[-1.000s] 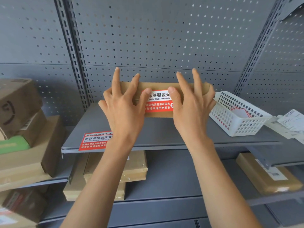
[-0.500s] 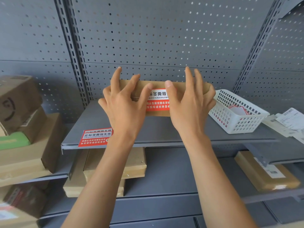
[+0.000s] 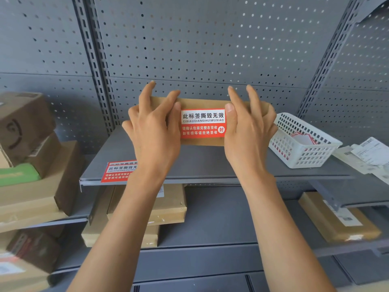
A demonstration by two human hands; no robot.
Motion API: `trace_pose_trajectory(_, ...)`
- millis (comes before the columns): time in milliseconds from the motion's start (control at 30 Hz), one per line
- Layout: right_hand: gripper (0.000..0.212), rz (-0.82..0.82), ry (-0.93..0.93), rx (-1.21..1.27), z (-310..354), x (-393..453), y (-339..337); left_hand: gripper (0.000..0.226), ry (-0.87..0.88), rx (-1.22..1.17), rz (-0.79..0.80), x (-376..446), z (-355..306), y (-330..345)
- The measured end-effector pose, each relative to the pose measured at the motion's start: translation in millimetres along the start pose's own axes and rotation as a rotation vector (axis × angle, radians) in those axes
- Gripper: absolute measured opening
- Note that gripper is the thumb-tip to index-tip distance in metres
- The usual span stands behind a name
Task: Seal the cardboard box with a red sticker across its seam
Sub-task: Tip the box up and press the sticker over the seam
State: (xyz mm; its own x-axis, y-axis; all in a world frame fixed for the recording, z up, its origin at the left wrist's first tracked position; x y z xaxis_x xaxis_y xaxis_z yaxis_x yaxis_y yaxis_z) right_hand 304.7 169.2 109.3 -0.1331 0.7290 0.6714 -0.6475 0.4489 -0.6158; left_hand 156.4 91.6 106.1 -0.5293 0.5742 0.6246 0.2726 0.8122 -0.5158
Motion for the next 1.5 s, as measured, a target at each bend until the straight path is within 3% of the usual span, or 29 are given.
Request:
trace_pose_trajectory(100, 0.051, 0.028, 0.002, 0.001, 3.3, 0.1, -6.0, 0.044, 0.004, 0.029, 0.028, 0.7, -4.9, -6.2)
trace_pose_trajectory(233, 0.079, 0.086, -0.001, -0.009, 7.4, -2.6, -14.1, 0.081, 0.058, 0.116, 0.094, -0.5, -9.1, -13.5)
trace_pose_trajectory(300, 0.084, 0.118, -0.017, -0.01, 5.7, -3.1, -16.5, 0.086, 0.087, 0.143, 0.106, 0.4, -6.1, -16.2)
trace_pose_trajectory(733, 0.048, 0.23, -0.11, 0.223, -9.0, -6.3, -37.7, 0.045, 0.253, 0.055, 0.202, -5.8, 8.8, -34.5)
trace_pose_trajectory(833, 0.052, 0.255, -0.126, 0.227, -6.4, -8.1, -43.1, 0.056, 0.214, 0.052, 0.229, -5.9, 6.1, -39.8)
trace_pose_trajectory(933, 0.083, 0.298, -0.105, 0.173, 0.8, -11.3, -45.8, 0.078, 0.213, 0.079, 0.229, -4.4, 2.2, -44.6)
trace_pose_trajectory(1000, 0.089, 0.317, -0.107, 0.163, 2.6, -11.9, -46.4, 0.081, 0.217, 0.074, 0.237, -3.1, 2.8, -47.4)
trace_pose_trajectory(1367, 0.071, 0.391, -0.084, 0.376, -5.6, -13.4, -55.5, 0.074, 0.177, -0.073, 0.342, -2.9, 11.0, -55.7)
trace_pose_trajectory(1500, 0.048, 0.266, -0.052, 0.445, -1.8, -14.6, -48.6, 0.059, 0.121, -0.15, 0.289, -7.3, 9.5, -49.7)
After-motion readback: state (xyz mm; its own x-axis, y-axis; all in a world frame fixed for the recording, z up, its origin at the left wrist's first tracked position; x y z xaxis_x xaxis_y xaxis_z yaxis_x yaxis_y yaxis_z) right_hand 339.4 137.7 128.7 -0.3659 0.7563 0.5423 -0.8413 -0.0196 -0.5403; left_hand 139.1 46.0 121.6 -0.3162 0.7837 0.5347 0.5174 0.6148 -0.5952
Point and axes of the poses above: each hand's wrist, its own x-axis towards the middle knuckle, its own y-axis out of the palm, z = x × y, the point moved 1 cm from there along x, towards the middle knuckle, and after that the axes turned 5 degrees about z, right-handed, at the moved point
